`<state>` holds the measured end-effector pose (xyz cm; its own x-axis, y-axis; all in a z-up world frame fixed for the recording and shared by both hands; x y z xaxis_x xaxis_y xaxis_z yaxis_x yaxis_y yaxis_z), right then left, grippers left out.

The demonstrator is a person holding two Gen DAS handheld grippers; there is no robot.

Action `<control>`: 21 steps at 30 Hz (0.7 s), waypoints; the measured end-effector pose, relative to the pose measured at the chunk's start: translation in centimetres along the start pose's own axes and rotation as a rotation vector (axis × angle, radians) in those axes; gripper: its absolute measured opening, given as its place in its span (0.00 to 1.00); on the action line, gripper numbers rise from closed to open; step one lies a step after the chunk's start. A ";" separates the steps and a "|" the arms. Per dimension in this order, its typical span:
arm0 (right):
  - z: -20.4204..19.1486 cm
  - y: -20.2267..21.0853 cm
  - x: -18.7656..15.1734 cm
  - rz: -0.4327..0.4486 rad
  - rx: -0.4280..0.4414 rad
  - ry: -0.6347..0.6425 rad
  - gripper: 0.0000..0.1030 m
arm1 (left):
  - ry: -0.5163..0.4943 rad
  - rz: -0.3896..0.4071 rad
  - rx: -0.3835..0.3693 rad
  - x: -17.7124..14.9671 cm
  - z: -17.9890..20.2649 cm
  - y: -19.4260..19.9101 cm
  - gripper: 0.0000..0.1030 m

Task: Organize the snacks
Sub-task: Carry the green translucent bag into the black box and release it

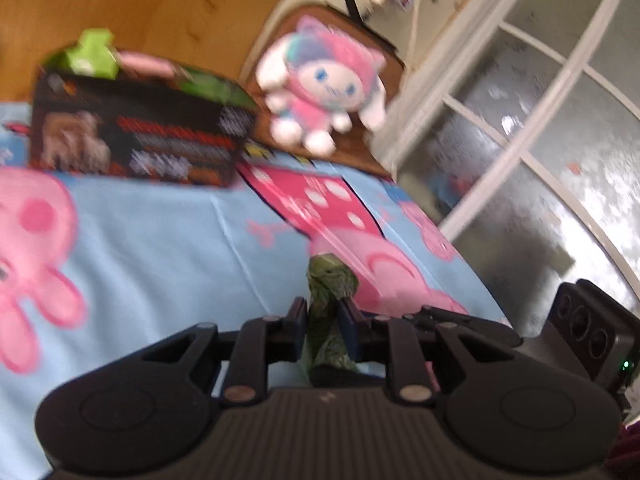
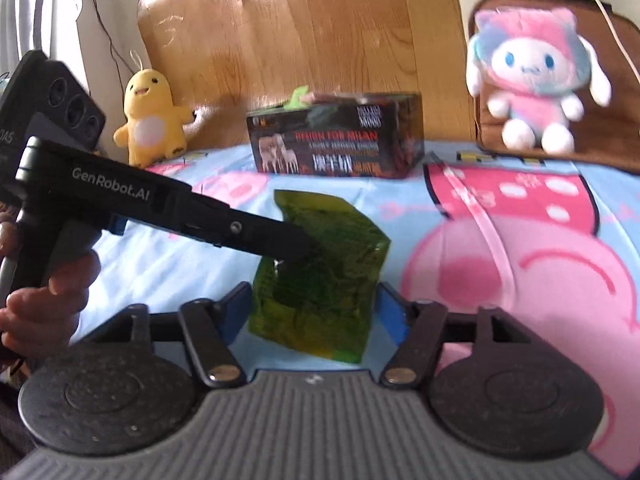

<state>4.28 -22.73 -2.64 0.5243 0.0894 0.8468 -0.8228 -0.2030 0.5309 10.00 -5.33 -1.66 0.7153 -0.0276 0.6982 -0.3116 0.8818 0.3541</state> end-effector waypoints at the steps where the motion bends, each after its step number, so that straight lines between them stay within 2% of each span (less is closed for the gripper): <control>1: -0.2 -0.2 0.8 0.017 0.002 -0.002 0.54 | -0.005 0.020 0.010 0.8 -0.2 0.7 0.18; 9: -2.1 -4.1 10.7 0.231 -0.026 0.034 0.54 | -0.104 0.184 0.083 11.0 -1.4 3.9 0.19; 13: -2.0 -8.4 14.8 0.252 -0.052 0.028 0.54 | -0.106 0.232 0.150 15.7 -4.4 3.1 0.23; 16: -2.1 -12.4 15.4 0.210 -0.094 0.061 0.55 | -0.050 0.222 0.241 17.1 -8.7 1.3 0.24; 19: -2.1 -15.5 14.1 0.132 -0.108 0.082 0.55 | 0.010 0.182 0.353 16.4 -12.5 -0.2 0.26; 21: -1.6 -15.2 13.4 0.146 -0.114 0.065 0.55 | 0.022 0.195 0.330 15.9 -12.7 -0.1 0.28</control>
<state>23.41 -16.86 0.70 0.3857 0.1305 0.9133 -0.9104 -0.1070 0.3998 29.30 0.16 1.48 0.6352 0.1391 0.7597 -0.6251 0.6702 0.4000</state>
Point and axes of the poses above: each gripper's, at about its wrist camera, not at the fingertips, and y roughly against the way its jaws point, z to its right, x to its top, the point moved 6 cm from there along -y, roughly the way its jaws point, and after that the axes turned 15 degrees about -x, right-handed, at the moved point
